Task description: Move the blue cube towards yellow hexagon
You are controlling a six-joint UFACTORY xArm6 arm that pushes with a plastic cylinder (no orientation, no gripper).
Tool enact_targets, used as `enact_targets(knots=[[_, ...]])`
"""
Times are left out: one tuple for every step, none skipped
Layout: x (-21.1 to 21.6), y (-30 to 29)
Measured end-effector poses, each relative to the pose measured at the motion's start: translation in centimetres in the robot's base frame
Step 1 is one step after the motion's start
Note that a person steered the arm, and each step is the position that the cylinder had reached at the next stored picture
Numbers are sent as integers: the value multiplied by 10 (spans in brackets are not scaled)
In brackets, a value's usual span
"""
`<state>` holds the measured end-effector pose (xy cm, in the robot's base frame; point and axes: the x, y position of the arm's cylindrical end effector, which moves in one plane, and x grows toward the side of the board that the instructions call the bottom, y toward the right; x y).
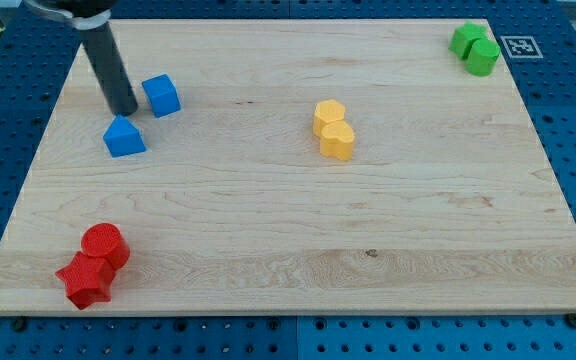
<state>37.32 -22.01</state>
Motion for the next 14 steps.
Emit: enact_targets(knots=[[-31,7],[-74,85],[-91,117],[-88,56],[-55,5],[-15,20],[-7,94],[-12,165],[-13,164],[-13,161],[-17,167],[-17,167],[-17,167],[-34,193]])
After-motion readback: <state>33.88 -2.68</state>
